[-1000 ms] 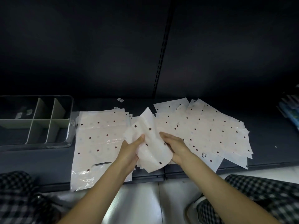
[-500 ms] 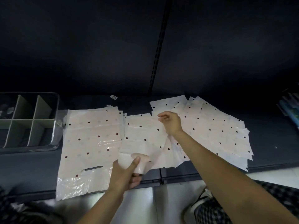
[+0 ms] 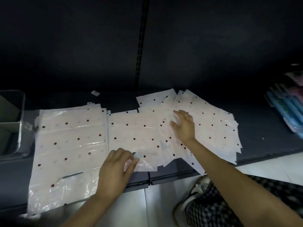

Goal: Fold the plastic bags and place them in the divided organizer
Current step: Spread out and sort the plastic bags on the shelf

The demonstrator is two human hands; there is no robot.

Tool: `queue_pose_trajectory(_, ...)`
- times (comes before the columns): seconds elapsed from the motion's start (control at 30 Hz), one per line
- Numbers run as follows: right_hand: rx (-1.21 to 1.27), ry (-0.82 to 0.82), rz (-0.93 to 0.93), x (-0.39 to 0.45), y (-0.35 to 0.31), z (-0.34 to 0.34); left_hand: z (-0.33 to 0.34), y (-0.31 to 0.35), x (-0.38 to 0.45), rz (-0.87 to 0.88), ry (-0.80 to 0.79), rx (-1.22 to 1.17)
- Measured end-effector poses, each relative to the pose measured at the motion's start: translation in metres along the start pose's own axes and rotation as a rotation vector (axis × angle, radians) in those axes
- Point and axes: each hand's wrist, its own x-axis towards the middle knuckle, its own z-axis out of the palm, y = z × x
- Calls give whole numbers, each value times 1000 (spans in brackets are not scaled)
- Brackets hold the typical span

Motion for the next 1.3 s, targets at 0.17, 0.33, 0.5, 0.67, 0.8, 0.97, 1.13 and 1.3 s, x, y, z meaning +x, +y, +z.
queue_pose_trajectory(0.17,-287,-199,190,-31,85,-51,0,-17,8,184,-486,443)
queue_pose_trajectory(0.33,-398,-161,154,-40,96,-54,16,-28,11,82,-764,563)
queue_pose_trajectory(0.5,-532,-13,135,-36,76,-61,15,-21,24,-18,-784,530)
queue_pose_trajectory(0.67,-419,80,52,-32,20,-59,7,-5,30,-27,-532,213)
queue_pose_trajectory(0.8,-455,27,-115,-31,-40,-48,7,19,37,-214,-462,-271)
queue_pose_trajectory(0.97,-148,-159,131,-38,-69,-30,7,35,46,-359,-455,-498)
queue_pose_trajectory(1.13,8,-196,169,-48,-79,-24,-4,26,40,-460,-413,-560)
queue_pose_trajectory(1.3,-51,-142,-170,-81,-118,-18,-16,24,42,-624,-344,-858)
